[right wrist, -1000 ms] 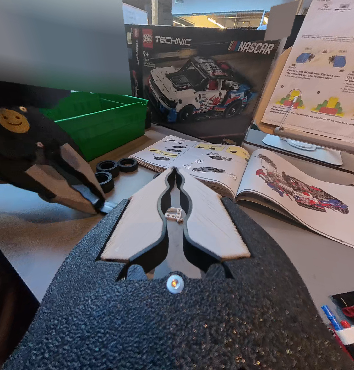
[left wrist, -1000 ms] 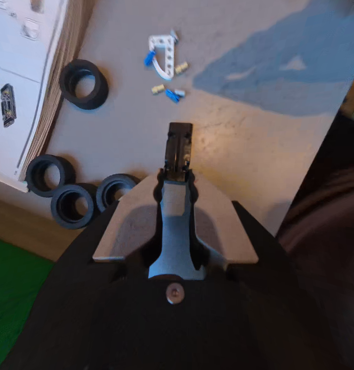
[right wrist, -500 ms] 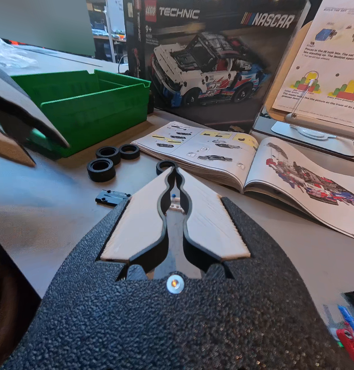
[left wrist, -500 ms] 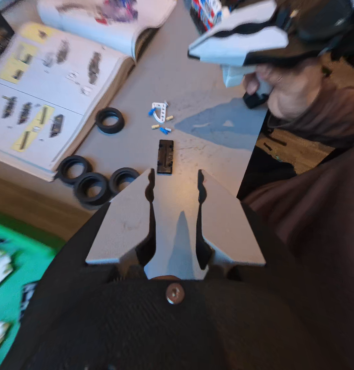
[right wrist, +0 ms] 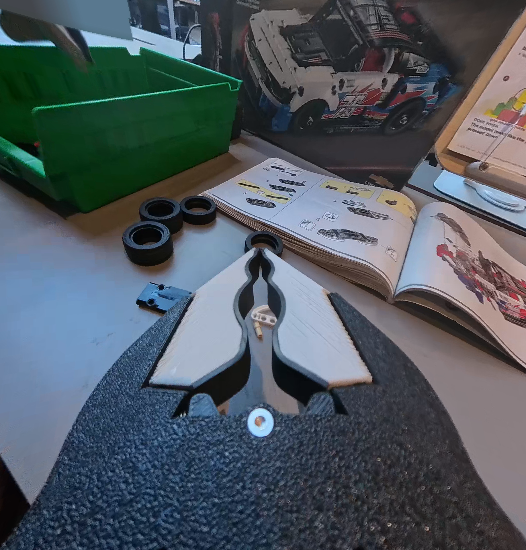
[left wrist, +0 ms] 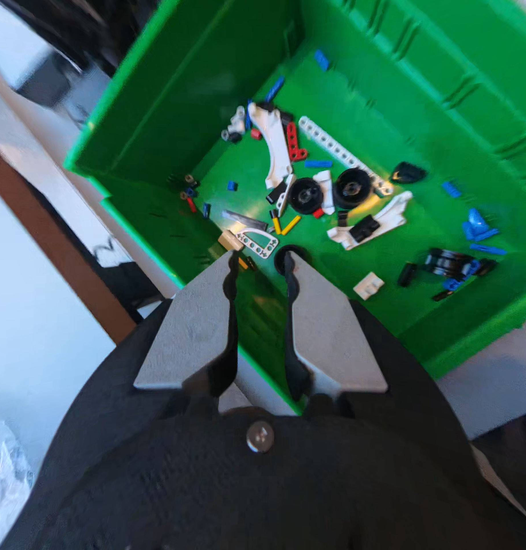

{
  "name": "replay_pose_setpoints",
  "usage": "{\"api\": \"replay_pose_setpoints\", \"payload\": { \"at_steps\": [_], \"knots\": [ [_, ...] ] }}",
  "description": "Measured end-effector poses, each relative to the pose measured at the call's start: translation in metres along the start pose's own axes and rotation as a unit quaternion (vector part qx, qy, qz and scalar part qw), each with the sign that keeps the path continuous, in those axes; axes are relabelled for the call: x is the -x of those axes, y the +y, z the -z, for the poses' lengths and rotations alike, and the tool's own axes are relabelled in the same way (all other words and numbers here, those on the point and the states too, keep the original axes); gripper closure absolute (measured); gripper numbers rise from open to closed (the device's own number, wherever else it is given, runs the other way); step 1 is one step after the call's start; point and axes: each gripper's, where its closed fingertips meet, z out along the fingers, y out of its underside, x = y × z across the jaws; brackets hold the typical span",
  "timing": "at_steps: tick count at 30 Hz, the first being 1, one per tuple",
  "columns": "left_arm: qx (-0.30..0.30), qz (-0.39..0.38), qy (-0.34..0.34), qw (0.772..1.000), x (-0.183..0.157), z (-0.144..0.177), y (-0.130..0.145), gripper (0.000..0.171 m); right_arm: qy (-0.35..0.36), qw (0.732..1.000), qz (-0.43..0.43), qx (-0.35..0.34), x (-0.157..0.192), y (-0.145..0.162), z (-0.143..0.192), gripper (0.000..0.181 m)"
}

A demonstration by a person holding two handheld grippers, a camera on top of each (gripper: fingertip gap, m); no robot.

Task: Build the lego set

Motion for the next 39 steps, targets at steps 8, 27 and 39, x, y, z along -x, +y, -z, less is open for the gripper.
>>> {"api": "replay_pose_setpoints", "payload": {
  "at_steps": [8,27,39],
  "knots": [
    [0.162,0.101,-0.02,0.981,0.031,-0.058,-0.009,0.141,-0.039,0.998,-0.035,-0.029,0.005,-0.009,0.007,0.181],
    [0.19,0.265,-0.012,0.945,0.014,-0.087,0.011,0.164,-0.126,0.982,-0.081,-0.113,0.016,-0.04,0.061,0.181],
    [0.051,0.126,-0.095,0.986,0.021,-0.042,-0.038,0.165,-0.081,0.993,-0.06,-0.064,0.012,-0.014,0.049,0.181]
  ]
}}
